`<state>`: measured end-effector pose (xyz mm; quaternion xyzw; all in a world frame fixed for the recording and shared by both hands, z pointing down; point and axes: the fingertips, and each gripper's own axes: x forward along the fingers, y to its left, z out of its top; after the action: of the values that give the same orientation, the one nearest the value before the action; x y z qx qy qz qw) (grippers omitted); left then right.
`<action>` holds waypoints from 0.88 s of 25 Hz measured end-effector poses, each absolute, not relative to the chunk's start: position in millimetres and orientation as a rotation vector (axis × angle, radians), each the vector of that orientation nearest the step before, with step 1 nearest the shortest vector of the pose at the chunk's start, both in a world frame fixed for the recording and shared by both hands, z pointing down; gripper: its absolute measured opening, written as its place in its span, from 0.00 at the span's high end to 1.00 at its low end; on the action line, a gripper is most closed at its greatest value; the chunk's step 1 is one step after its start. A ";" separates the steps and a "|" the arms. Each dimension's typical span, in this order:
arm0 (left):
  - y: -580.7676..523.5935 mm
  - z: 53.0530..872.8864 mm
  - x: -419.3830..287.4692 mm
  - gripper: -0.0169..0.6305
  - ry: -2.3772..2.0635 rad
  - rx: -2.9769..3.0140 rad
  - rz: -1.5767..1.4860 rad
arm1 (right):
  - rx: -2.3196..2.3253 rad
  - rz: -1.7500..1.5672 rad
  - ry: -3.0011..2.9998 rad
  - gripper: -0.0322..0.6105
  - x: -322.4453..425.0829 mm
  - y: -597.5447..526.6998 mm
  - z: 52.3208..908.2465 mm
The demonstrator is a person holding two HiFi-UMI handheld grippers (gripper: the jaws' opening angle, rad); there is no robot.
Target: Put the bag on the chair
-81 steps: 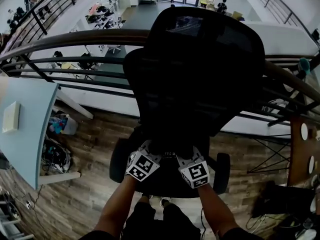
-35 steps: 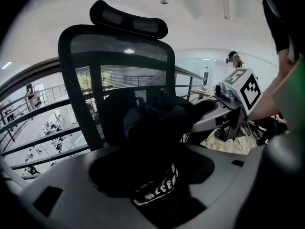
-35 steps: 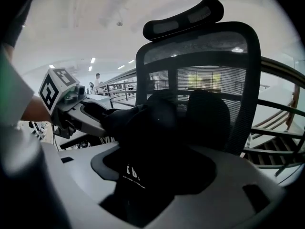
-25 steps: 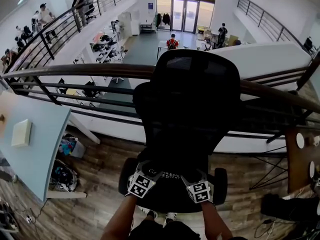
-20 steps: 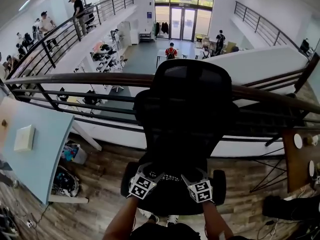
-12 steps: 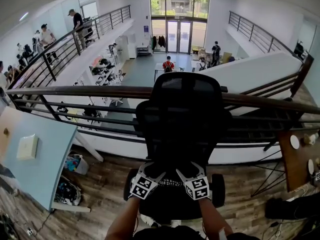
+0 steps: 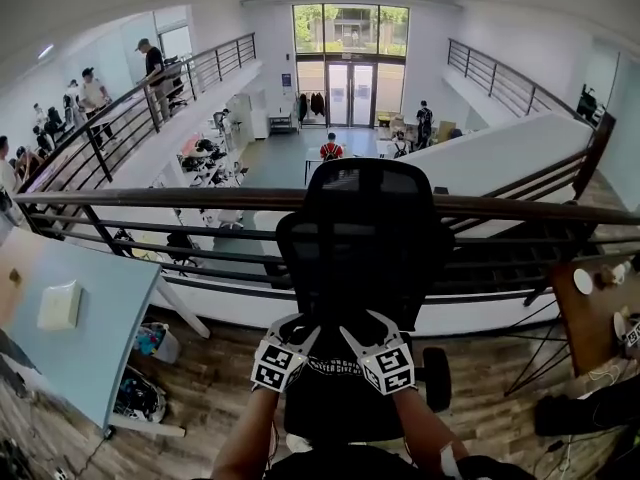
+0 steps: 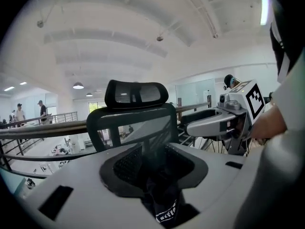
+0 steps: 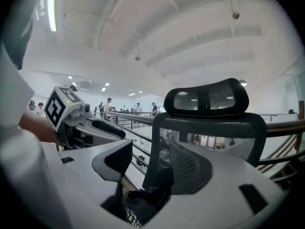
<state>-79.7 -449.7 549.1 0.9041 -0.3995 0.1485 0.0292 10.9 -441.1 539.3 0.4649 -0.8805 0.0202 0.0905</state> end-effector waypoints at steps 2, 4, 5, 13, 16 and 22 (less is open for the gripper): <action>-445.8 539.9 -77.7 0.77 -1.223 2.779 0.408 | 1.388 0.021 -2.622 0.59 12.3 -438.4 527.9; -440.8 532.6 -74.5 0.80 -1.212 2.776 0.380 | 1.405 -0.010 -2.620 0.64 15.3 -435.6 518.3; -438.2 530.4 -73.7 0.83 -1.211 2.777 0.373 | 1.418 -0.023 -2.617 0.68 16.9 -433.7 514.2; -427.2 512.0 -74.3 0.95 -1.232 2.797 0.225 | 1.510 -0.099 -2.627 0.92 27.0 -423.8 495.1; -424.4 498.5 -68.1 0.95 -1.212 2.825 0.163 | 1.528 -0.112 -2.627 0.92 31.9 -420.1 487.0; -422.3 489.9 -60.3 0.95 -1.143 2.863 0.145 | 1.492 -0.152 -2.653 0.92 26.3 -416.2 476.9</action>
<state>-60.3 -422.3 489.9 0.9273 -0.3703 0.0470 0.0275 26.3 -416.2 476.9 0.4890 -0.8696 -0.0498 0.0472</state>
